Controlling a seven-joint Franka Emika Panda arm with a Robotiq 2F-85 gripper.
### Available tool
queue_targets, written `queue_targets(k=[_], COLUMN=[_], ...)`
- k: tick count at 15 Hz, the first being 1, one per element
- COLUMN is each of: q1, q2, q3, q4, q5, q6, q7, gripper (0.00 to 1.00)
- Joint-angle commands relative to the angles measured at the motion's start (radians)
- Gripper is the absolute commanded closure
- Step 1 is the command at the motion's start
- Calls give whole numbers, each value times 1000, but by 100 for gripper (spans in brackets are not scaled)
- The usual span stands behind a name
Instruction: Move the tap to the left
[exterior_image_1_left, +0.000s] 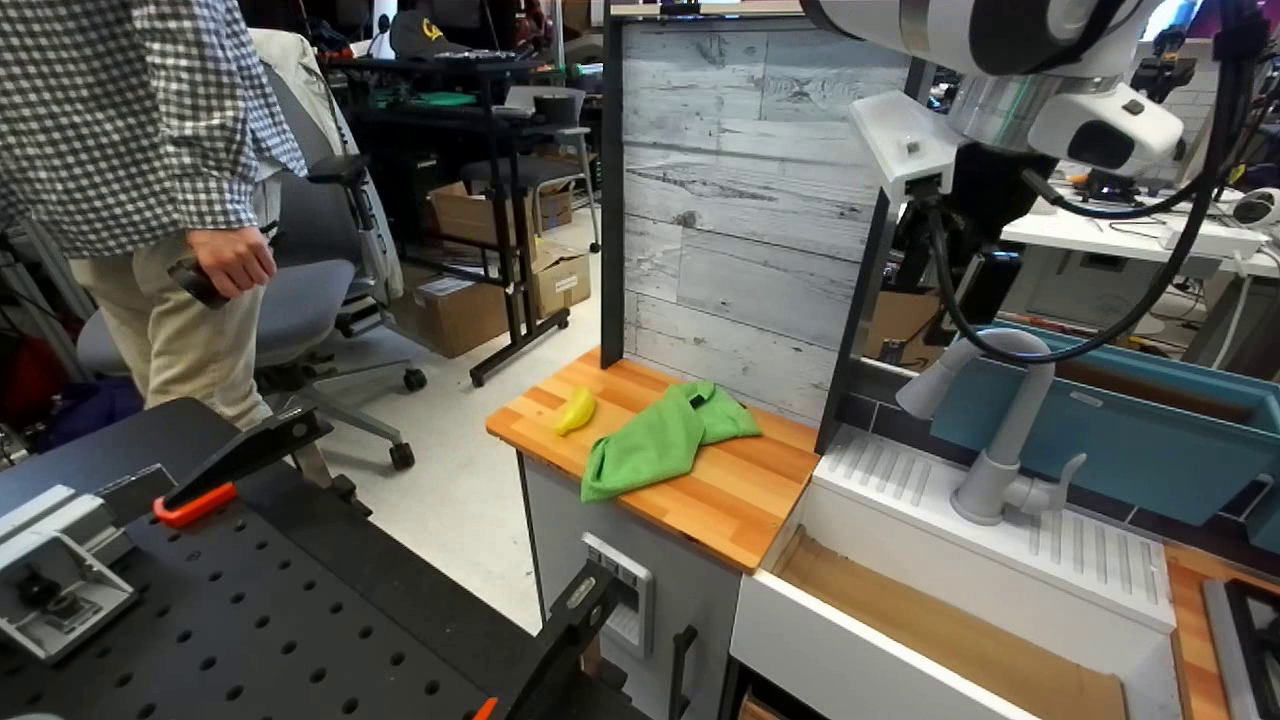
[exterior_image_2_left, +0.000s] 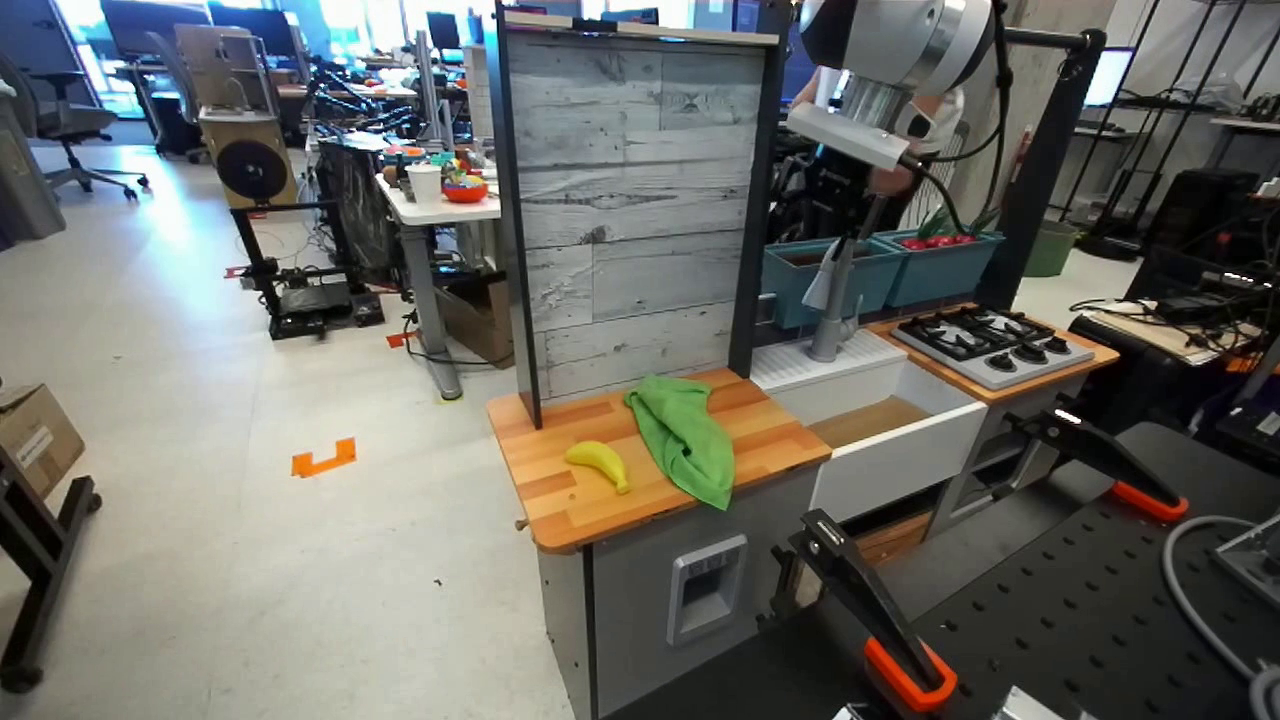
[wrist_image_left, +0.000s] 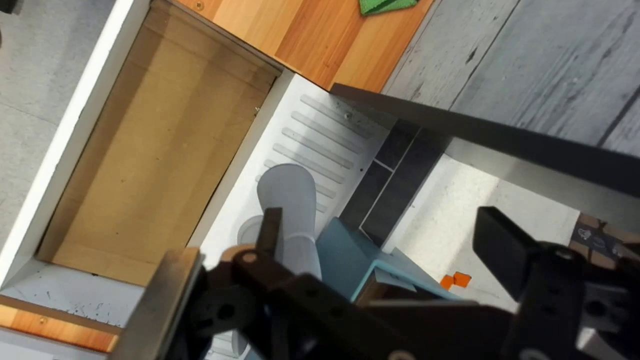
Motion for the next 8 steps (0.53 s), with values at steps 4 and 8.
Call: queue_targets(k=[4,8], q1=[-1,15], q2=[40,78], q3=[-42,-72], q4=[51,55], q5=[-26,-55], q6=[76,132], q7=[-1,15], gripper=[0,0])
